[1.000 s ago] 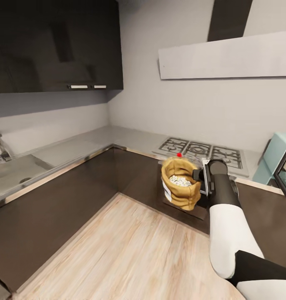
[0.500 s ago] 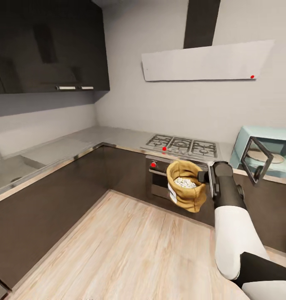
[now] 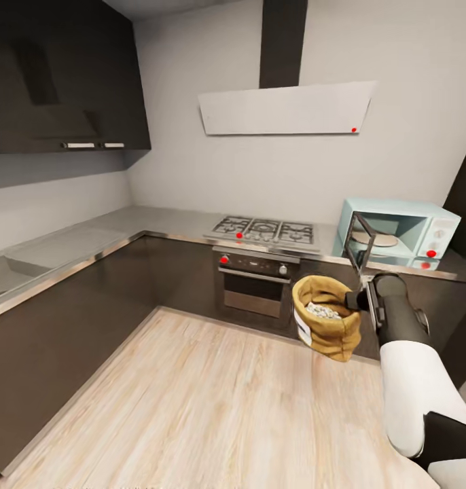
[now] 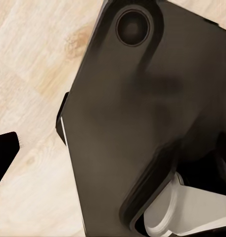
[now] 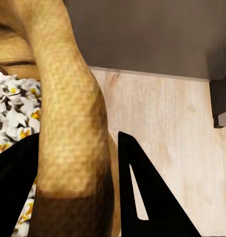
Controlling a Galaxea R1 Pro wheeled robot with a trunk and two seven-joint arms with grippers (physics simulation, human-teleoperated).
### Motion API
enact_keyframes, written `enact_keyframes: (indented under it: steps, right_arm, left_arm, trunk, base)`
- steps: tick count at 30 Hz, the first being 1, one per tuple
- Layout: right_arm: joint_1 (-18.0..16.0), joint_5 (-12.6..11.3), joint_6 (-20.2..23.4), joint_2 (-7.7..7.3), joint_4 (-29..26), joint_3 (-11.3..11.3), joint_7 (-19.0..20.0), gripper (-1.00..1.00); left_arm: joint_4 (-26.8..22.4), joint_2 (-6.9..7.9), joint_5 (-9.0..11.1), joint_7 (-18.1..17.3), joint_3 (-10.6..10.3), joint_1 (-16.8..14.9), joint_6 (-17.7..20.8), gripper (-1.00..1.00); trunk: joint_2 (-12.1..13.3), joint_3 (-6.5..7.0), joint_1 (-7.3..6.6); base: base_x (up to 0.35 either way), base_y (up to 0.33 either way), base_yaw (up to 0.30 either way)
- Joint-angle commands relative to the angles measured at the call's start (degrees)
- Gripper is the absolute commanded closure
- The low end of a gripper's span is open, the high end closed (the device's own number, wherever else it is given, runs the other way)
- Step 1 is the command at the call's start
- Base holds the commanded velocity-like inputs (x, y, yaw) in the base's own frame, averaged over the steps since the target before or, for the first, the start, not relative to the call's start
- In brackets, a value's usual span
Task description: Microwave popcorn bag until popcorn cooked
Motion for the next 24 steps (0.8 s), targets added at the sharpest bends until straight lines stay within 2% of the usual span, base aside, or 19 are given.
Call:
enact_keyframes:
  steps: [1, 3, 6, 11, 15, 20, 24]
  right_arm:
    - [-0.1, 0.6, 0.1, -0.02, 0.4, 0.1, 0.7, 1.00]
    - [-0.1, 0.6, 0.1, -0.21, 0.7, 0.2, 2.0, 1.00]
    - [-0.1, 0.6, 0.1, -1.32, 0.8, 0.4, 3.8, 1.00]
    - [-0.1, 0.6, 0.1, -1.94, 0.8, 0.4, 4.1, 1.00]
    - [-0.1, 0.6, 0.1, -2.08, 0.9, 0.4, 4.1, 1.00]
    - [-0.1, 0.5, 0.1, -3.17, 2.3, 0.4, 4.2, 1.00]
    - [-0.1, 0.6, 0.1, -3.70, 3.4, 0.6, 7.4, 1.00]
  left_arm:
    - [-0.1, -0.01, 0.3, 0.2, -0.1, 0.0, -0.1, -1.00]
    - [-0.1, -0.01, 0.3, 0.2, -0.1, 0.0, -0.1, -1.00]
    - [-0.1, -0.01, 0.3, 0.2, -0.1, 0.0, -0.1, -1.00]
    - [-0.1, 0.07, 0.3, 0.2, -0.1, 0.0, -0.1, -1.00]
    - [-0.1, 0.08, 0.2, 0.2, -0.1, 0.0, 0.0, -1.00]
    - [-0.1, 0.12, 0.3, 0.2, -0.1, 0.0, 0.0, -1.00]
    - [-0.1, 0.13, 0.3, 0.2, -0.2, 0.0, 0.0, -1.00]
  trunk:
    - [-0.1, -0.04, -0.03]
    - [-0.1, 0.02, -0.03]
    - [-0.1, 0.10, -0.03]
    - [-0.1, 0.24, -0.03]
    - [-0.1, 0.35, -0.03]
    - [-0.1, 0.49, -0.03]
    - [-0.1, 0.60, -0.03]
  base:
    - [-0.337, 0.000, -0.234]
    - [-0.337, 0.000, -0.234]
    - [-0.337, 0.000, -0.234]
    - [-0.283, 0.000, -0.234]
    - [-0.057, 0.000, -0.234]
    - [-0.003, 0.000, -0.234]
    - [0.000, 0.000, -0.234]
